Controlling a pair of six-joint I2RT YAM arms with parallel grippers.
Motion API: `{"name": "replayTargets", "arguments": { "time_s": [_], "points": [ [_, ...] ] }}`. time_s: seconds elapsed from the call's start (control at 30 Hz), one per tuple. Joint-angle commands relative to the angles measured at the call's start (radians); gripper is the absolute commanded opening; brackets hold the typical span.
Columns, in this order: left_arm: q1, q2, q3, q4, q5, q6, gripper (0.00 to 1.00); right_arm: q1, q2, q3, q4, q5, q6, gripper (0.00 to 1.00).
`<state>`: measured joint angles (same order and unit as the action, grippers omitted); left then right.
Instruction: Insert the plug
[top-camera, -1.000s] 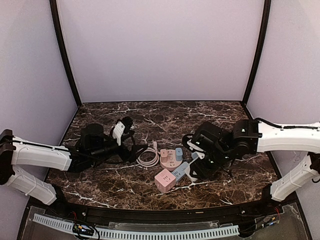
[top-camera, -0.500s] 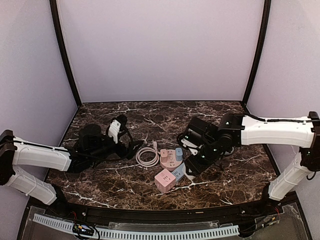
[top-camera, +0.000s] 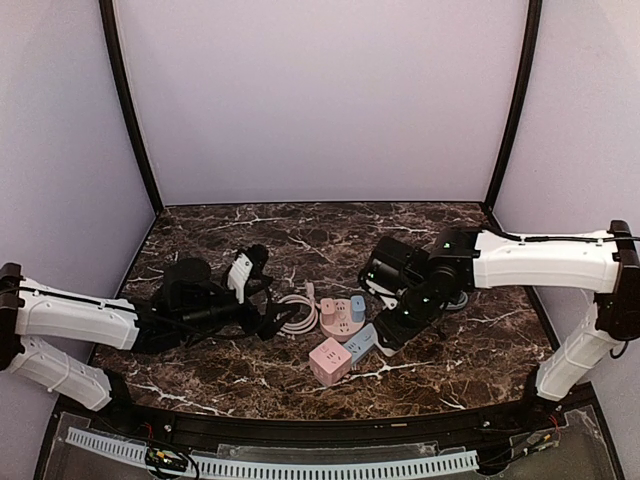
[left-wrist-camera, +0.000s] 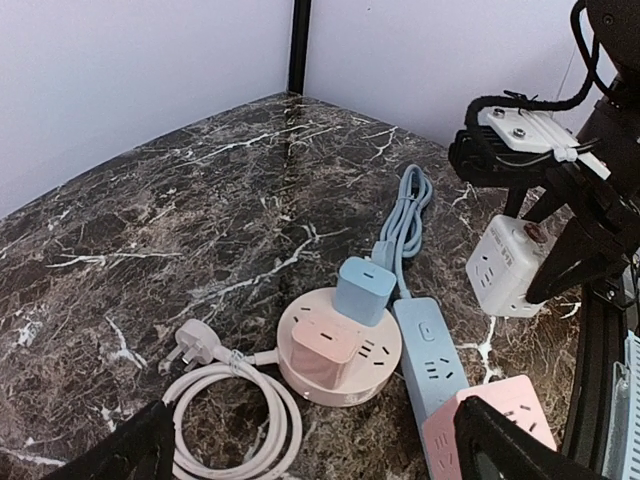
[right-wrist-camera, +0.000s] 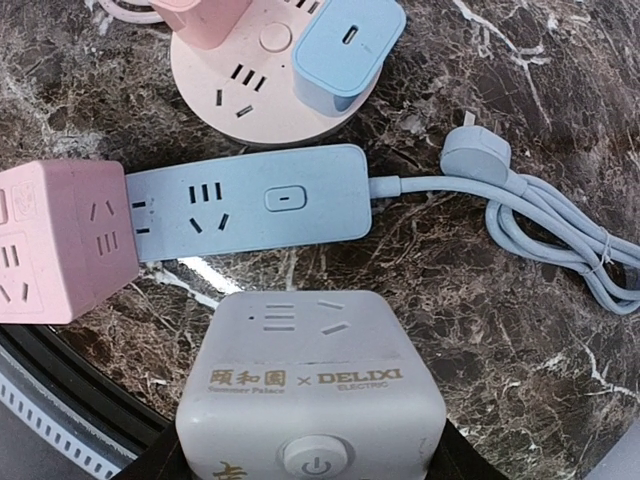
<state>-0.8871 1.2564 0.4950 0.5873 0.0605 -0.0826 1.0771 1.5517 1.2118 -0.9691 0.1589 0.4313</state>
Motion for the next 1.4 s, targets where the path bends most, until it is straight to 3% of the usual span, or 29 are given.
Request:
{"name": "replayTargets", "arguments": {
  "time_s": [0.0,0.1,0.3,0.63,0.87,1.0,1.1,1.17,1.37],
  "points": [
    [-0.086,0.0,0.037,-0.121,-0.164,-0.138,0.96,-0.009,-0.033,0.012,-0.006,0.06,0.044,0.0],
    [-0.155,0.028,0.065,-0.153,-0.221,-0.166,0.94,-0.008,-0.053,0.0,-0.012,0.084,0.069,0.0],
    [-0.259,0.097,0.105,-0.174,-0.126,-0.161,0.93,-0.008,-0.106,-0.025,-0.027,0.106,0.101,0.0],
    [-0.347,0.237,0.228,-0.354,-0.07,-0.103,0.95,-0.009,-0.165,-0.055,-0.043,0.103,0.134,0.0],
    [-0.374,0.366,0.341,-0.424,-0.131,-0.099,0.87,-0.008,-0.184,-0.075,-0.037,0.095,0.137,0.0],
    [-0.395,0.421,0.391,-0.48,-0.189,-0.085,0.73,-0.009,-0.202,-0.087,-0.039,0.094,0.142,0.0],
    [-0.399,0.433,0.404,-0.497,-0.216,-0.068,0.52,-0.009,-0.211,-0.093,-0.042,0.095,0.143,0.0],
    [-0.4,0.437,0.405,-0.5,-0.214,-0.045,0.43,-0.008,-0.213,-0.097,-0.041,0.086,0.139,0.0],
    [-0.4,0.435,0.405,-0.501,-0.143,0.053,0.38,-0.009,-0.212,-0.11,-0.034,-0.023,0.11,0.0]
  ]
}}
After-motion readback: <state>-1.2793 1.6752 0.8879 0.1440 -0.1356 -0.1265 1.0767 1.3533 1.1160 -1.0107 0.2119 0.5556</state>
